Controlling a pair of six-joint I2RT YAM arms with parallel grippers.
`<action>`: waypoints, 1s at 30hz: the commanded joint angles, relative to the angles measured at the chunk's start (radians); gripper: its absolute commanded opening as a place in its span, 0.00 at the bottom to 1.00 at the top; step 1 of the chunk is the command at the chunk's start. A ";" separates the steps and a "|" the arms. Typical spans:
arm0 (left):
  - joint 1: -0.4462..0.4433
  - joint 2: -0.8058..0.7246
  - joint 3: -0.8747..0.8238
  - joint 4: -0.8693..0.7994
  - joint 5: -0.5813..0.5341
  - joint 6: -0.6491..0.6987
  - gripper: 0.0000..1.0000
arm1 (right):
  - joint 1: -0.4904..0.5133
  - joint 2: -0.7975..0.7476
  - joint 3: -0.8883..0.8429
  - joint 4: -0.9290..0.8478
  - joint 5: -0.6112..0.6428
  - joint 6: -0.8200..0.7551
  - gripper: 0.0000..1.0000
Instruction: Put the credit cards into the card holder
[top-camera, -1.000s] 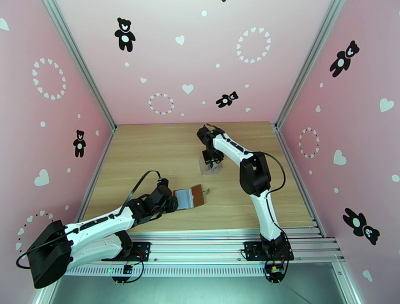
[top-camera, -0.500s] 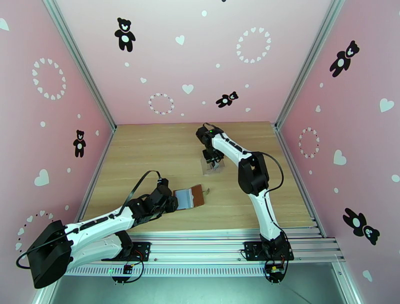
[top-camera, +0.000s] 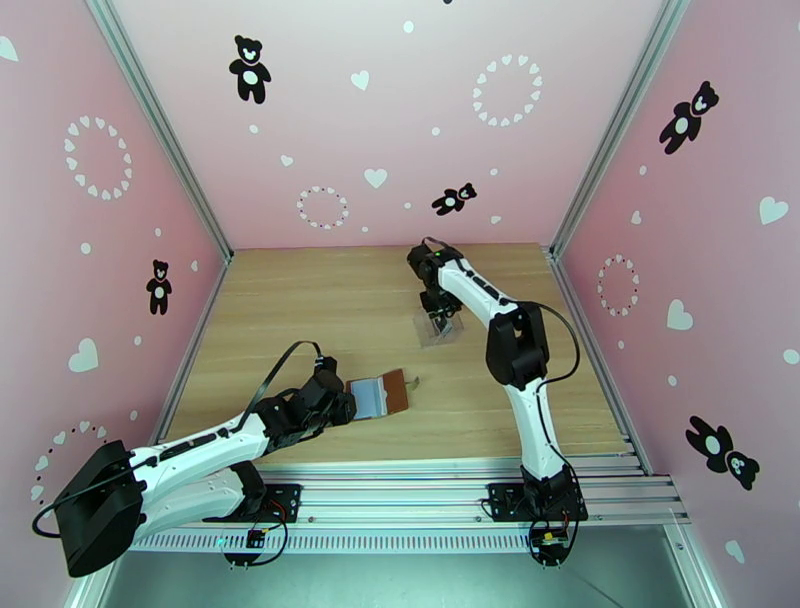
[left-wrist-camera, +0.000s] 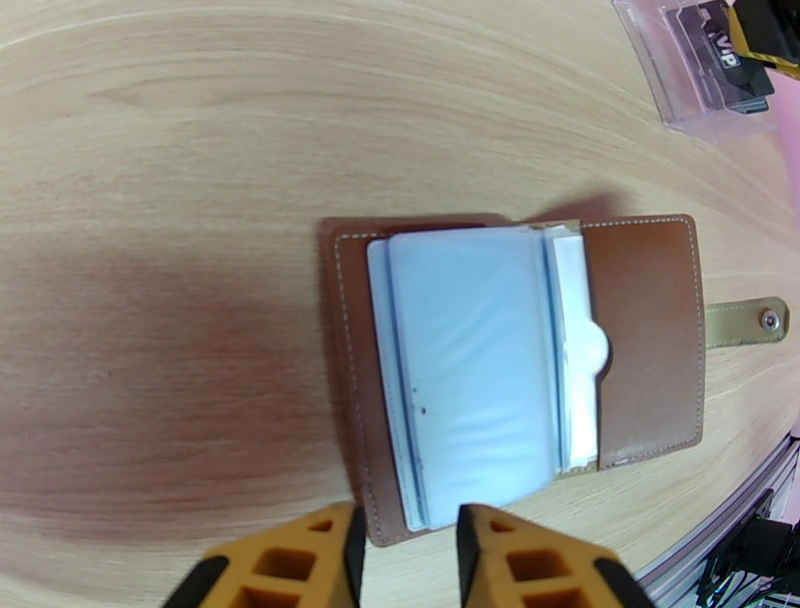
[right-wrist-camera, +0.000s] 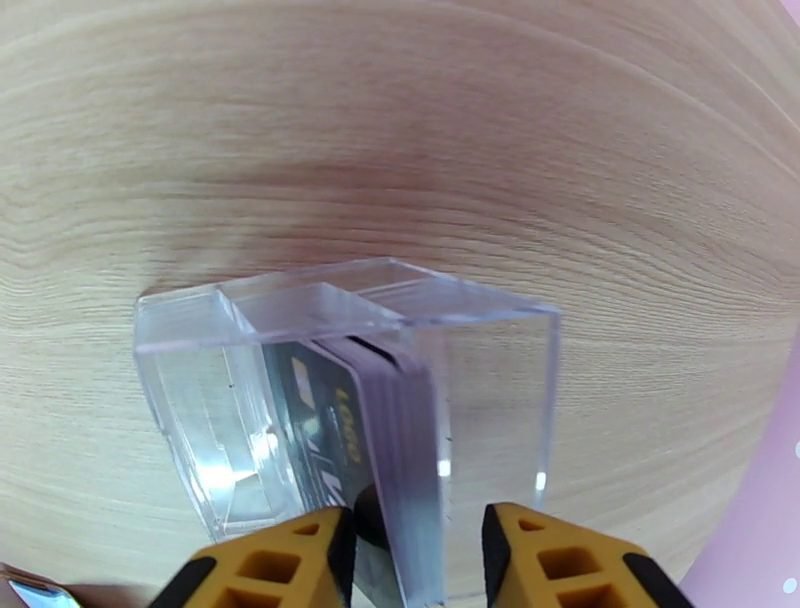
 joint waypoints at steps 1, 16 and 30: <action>0.005 0.001 -0.004 -0.018 -0.006 -0.014 0.31 | -0.019 -0.068 -0.016 -0.031 0.017 -0.019 0.39; 0.006 -0.001 -0.006 -0.021 -0.008 -0.016 0.31 | -0.031 -0.091 -0.060 0.014 -0.072 -0.046 0.01; 0.005 -0.018 -0.010 -0.027 -0.008 -0.018 0.31 | -0.035 -0.226 -0.140 0.090 -0.183 -0.052 0.00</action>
